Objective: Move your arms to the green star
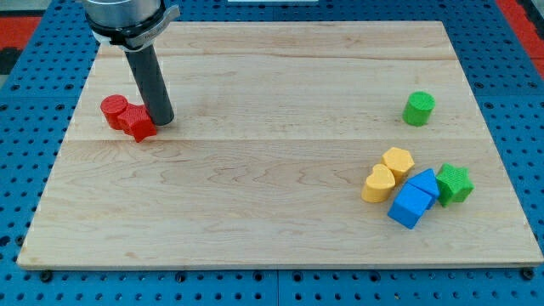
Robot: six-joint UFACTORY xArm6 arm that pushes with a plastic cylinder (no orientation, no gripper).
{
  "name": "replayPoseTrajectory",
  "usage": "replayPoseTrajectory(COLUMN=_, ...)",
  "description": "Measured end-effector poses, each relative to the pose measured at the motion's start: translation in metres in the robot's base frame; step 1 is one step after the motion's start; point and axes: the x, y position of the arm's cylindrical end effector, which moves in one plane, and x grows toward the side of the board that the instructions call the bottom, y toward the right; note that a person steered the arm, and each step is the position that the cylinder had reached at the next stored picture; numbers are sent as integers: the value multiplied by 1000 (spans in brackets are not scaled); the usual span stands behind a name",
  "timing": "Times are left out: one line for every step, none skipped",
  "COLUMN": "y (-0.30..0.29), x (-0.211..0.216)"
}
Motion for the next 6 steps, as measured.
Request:
replayPoseTrajectory(y=91, x=31)
replayPoseTrajectory(y=174, x=100)
replayPoseTrajectory(y=233, x=144)
replayPoseTrajectory(y=233, x=144)
replayPoseTrajectory(y=246, x=179)
replayPoseTrajectory(y=324, x=188)
